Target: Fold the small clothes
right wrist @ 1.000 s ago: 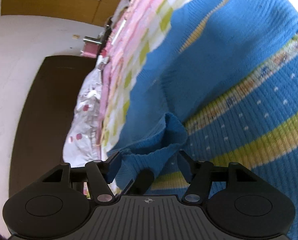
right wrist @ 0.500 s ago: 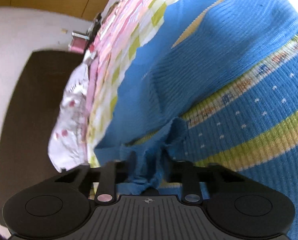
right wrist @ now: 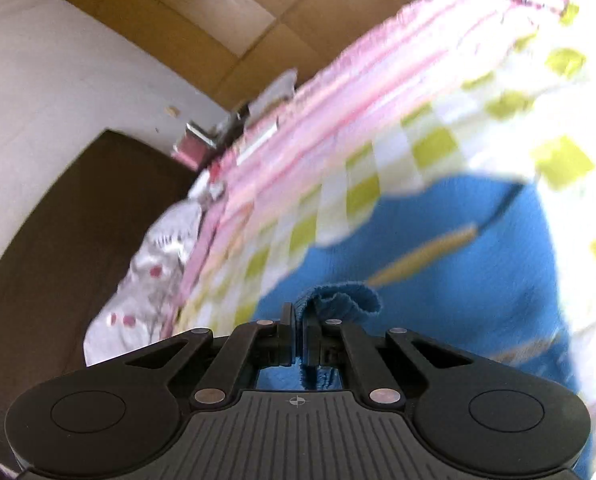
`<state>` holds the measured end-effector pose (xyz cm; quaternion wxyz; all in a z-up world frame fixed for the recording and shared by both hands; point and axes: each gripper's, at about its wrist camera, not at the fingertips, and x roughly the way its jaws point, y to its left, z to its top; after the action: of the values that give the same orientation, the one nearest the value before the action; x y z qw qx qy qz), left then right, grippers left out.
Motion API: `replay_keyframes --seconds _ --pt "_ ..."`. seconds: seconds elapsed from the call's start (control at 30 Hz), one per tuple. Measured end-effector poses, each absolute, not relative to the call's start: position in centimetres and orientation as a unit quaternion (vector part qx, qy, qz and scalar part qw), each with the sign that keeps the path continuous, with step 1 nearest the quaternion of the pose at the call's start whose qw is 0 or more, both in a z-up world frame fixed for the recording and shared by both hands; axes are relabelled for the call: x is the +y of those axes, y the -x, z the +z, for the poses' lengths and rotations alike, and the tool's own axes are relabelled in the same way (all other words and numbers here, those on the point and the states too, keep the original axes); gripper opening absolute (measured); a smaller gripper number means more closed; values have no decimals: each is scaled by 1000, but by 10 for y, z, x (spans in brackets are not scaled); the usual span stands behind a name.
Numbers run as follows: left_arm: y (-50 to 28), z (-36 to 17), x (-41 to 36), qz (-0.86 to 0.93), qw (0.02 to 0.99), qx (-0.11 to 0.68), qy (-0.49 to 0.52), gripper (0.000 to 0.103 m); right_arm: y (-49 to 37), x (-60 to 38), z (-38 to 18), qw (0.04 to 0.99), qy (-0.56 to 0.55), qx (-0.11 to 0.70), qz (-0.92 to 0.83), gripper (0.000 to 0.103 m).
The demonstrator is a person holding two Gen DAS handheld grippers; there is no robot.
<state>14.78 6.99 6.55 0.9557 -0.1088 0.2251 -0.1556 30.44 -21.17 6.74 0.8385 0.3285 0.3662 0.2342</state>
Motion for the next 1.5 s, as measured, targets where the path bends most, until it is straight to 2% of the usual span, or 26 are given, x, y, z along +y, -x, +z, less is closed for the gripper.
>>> replay_keyframes --seconds 0.2,0.3,0.57,0.63,0.8,0.93,1.03,1.17,1.5 --pt "-174 64 74 -128 959 228 107 47 -305 -229 81 859 -320 328 226 4" --pt "-185 60 69 -125 959 236 96 47 -314 -246 62 861 -328 338 191 4" --pt "-217 28 64 -96 949 295 56 47 -335 -255 6 883 -257 380 104 5" --pt "-222 19 68 -86 943 317 57 47 -335 -252 1 888 -233 386 94 9" --pt "-214 18 72 -87 941 322 49 47 -328 -252 5 899 -201 379 93 9" --pt "-213 26 75 -84 945 312 55 47 -329 -258 10 895 -218 376 104 10" --pt "-215 33 77 -77 949 299 61 47 -331 -252 14 910 -185 360 92 10" --pt "-226 27 77 -61 943 325 49 47 -336 -244 5 909 -140 387 73 10" --pt "-205 29 85 -39 941 334 41 47 -328 -231 23 930 -106 340 90 12"
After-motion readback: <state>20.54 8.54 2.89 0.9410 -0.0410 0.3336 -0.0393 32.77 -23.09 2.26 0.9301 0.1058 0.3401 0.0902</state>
